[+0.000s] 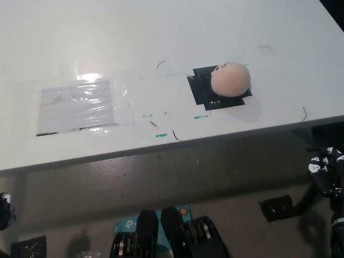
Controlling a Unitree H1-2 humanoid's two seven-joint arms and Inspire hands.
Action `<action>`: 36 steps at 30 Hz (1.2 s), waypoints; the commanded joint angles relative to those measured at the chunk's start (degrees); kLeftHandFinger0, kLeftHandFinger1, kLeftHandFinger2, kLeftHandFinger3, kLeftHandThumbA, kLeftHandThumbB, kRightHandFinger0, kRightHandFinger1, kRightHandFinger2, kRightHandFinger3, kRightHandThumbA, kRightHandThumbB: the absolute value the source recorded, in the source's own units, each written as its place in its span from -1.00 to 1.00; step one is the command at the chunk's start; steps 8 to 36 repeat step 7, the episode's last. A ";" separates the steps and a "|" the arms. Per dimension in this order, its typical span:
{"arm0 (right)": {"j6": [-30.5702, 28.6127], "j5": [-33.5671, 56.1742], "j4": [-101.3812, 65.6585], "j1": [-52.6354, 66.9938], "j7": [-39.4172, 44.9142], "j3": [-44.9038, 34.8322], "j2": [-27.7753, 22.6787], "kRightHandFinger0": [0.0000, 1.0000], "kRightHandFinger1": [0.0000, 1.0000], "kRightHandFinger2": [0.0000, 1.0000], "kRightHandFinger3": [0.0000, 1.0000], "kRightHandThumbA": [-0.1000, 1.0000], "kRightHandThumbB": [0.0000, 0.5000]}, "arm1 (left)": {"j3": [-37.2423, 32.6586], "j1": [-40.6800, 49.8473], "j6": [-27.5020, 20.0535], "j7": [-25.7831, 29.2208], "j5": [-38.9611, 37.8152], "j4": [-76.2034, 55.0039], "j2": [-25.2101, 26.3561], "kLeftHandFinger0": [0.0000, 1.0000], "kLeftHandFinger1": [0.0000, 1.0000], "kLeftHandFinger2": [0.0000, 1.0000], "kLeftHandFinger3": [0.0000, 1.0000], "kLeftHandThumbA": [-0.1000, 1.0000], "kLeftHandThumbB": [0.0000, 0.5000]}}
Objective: The robot uses its right hand to grab and squeeze a pink dumpling toy kept on the black mask on the desk
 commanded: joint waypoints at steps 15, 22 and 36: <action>-1.92 0.75 -0.12 -1.77 0.73 -0.02 -1.28 -1.00 -1.00 -0.77 0.05 -0.83 -0.38 | 0.43 -0.08 -1.60 -0.62 -0.89 -0.82 1.12 -1.00 -0.97 -0.81 -0.79 1.00 1.00; -1.92 0.75 -0.12 -1.77 0.73 -0.02 -1.28 -1.00 -1.00 -0.77 0.05 -0.83 -0.38 | 0.43 -0.08 -1.60 -0.62 -0.89 -0.82 1.12 -1.00 -0.97 -0.81 -0.79 1.00 1.00; -1.92 0.75 -0.12 -1.77 0.73 -0.02 -1.28 -1.00 -1.00 -0.77 0.05 -0.83 -0.38 | 0.43 -0.08 -1.60 -0.62 -0.89 -0.82 1.12 -1.00 -0.97 -0.81 -0.79 1.00 1.00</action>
